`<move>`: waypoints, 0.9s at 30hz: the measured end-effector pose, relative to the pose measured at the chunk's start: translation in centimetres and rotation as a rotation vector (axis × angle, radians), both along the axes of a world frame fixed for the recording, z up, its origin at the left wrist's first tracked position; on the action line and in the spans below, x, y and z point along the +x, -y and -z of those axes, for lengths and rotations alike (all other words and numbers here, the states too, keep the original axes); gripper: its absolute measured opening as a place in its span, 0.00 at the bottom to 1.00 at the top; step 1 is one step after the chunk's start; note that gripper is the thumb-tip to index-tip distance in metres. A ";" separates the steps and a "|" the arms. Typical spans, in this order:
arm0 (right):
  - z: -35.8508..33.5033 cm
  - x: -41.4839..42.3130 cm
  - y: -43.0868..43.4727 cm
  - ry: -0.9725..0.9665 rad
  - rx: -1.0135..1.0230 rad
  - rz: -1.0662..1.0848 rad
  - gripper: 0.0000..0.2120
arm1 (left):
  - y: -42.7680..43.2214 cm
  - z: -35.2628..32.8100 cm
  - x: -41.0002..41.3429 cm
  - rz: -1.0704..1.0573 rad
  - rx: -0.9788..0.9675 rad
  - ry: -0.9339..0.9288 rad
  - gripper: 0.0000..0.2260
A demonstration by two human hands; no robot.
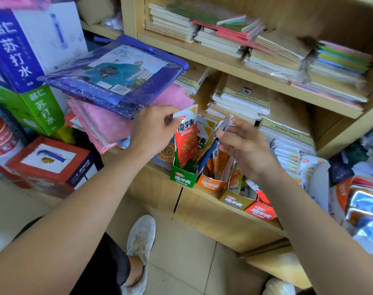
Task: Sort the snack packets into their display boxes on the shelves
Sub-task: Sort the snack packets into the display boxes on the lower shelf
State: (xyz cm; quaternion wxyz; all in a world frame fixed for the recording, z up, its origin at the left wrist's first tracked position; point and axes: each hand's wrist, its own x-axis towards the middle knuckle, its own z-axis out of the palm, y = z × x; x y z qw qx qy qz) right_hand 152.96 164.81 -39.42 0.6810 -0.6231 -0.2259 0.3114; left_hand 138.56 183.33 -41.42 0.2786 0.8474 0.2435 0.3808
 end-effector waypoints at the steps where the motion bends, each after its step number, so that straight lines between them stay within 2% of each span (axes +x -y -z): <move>1: 0.0 -0.1 0.0 -0.009 0.006 0.012 0.37 | 0.1 -0.1 0.0 0.028 -0.063 0.061 0.09; 4: -0.3 -0.9 -0.2 0.028 -0.009 0.038 0.33 | 0.8 -0.8 0.3 0.144 -0.276 0.183 0.06; 6: -0.4 -1.2 -0.5 0.088 -0.032 0.050 0.32 | 1.7 -1.4 0.3 0.255 -0.376 0.157 0.02; 10: -1.1 -1.8 -1.4 0.106 -0.024 0.092 0.31 | 3.5 -2.0 0.4 0.490 -0.430 0.074 0.09; 12: -1.5 -1.8 -1.6 0.099 -0.029 0.125 0.19 | 3.9 -1.9 0.3 0.579 -0.484 0.049 0.16; 13: -1.8 -1.8 -1.6 0.086 -0.031 0.142 0.13 | 4.1 -1.9 0.3 0.590 -0.479 0.029 0.20; 15: -2.2 -1.7 -1.7 0.061 -0.043 0.153 0.11 | 4.4 -1.6 0.4 0.586 -0.463 0.024 0.25; 18: -2.7 -1.5 -1.8 0.085 -0.019 0.119 0.15 | 4.6 -1.6 0.7 0.531 -0.470 0.092 0.21; 21: -3.0 -0.6 -1.4 0.193 -0.024 0.079 0.15 | 4.5 -1.6 1.2 0.451 -0.461 0.144 0.18; 24: -3.5 0.4 -0.4 0.363 -0.090 0.106 0.10 | 4.8 -1.8 1.7 0.433 -0.549 0.223 0.18; 27: -4.2 1.0 0.9 0.452 -0.096 0.179 0.12 | 6.0 -2.1 2.5 0.482 -0.679 0.294 0.15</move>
